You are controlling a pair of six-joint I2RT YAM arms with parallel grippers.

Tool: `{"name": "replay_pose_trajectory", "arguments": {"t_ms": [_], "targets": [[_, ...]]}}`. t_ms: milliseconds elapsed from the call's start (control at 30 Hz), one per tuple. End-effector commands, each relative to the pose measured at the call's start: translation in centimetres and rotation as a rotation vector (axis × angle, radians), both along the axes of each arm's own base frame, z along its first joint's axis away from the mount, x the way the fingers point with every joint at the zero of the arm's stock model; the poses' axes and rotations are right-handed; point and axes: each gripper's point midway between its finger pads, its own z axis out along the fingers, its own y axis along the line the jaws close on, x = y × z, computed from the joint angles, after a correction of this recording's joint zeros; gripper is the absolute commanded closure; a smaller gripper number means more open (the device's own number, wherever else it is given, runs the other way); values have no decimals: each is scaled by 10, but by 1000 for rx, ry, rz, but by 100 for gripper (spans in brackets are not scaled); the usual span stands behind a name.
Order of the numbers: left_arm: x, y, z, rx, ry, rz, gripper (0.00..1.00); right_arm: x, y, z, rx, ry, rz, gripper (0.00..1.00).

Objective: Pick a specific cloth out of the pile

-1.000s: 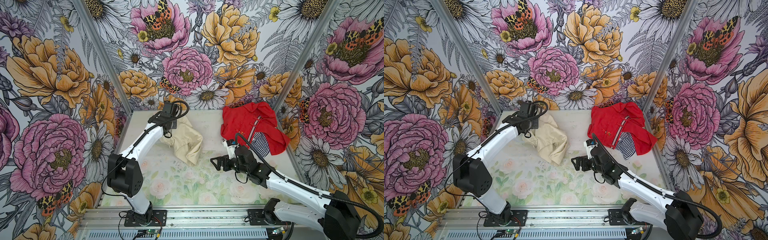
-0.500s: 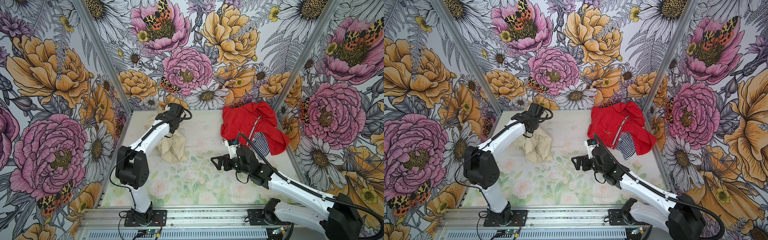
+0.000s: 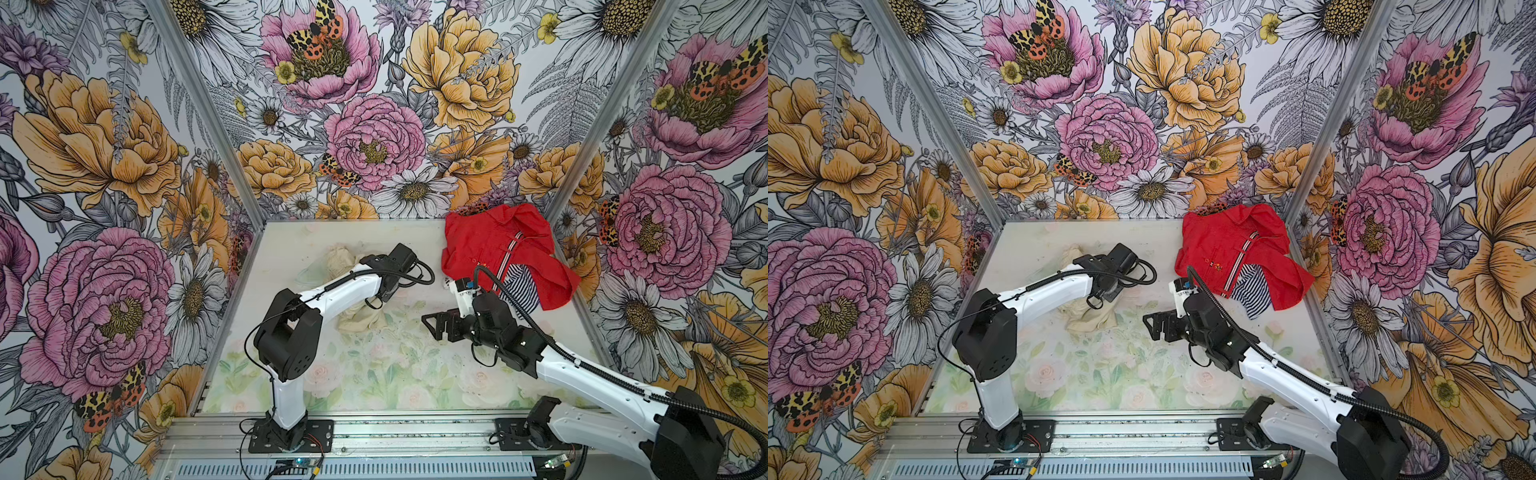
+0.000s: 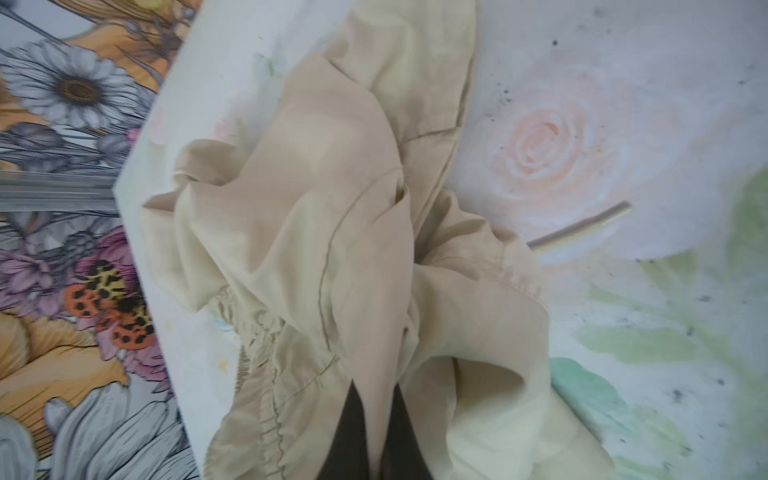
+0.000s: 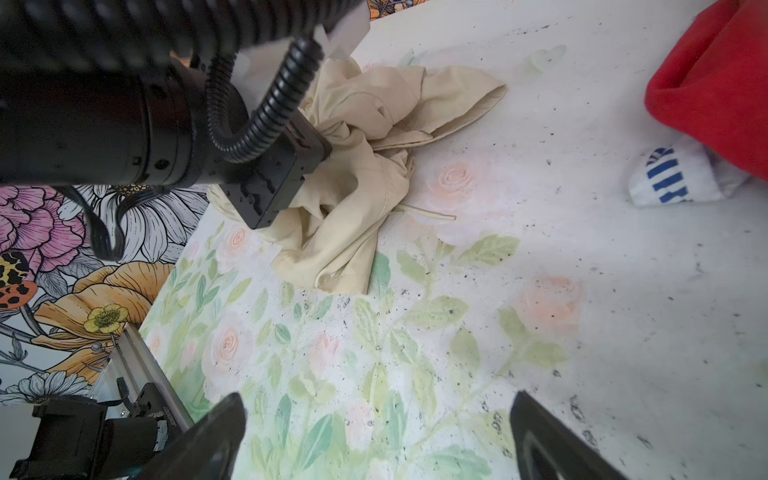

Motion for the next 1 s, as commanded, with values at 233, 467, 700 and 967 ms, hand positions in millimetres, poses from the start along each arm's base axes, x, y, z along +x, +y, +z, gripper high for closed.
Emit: {"name": "replay_pose_trajectory", "arguments": {"t_ms": [233, 467, 700, 967], "targets": [[-29, -25, -21, -330, 239, -36, 64, 2, -1, 4, 9, -15, -15, 1], [-20, 3, 76, -310, -94, 20, 10, 4, 0, -2, -2, -4, -15, 1], [-2, 56, 80, -325, -177, 198, 1, 6, 6, -3, 9, -1, 2, 1], [67, 58, 41, -427, -106, 206, 1, 4, 8, 4, 34, -3, 4, 1]]}}
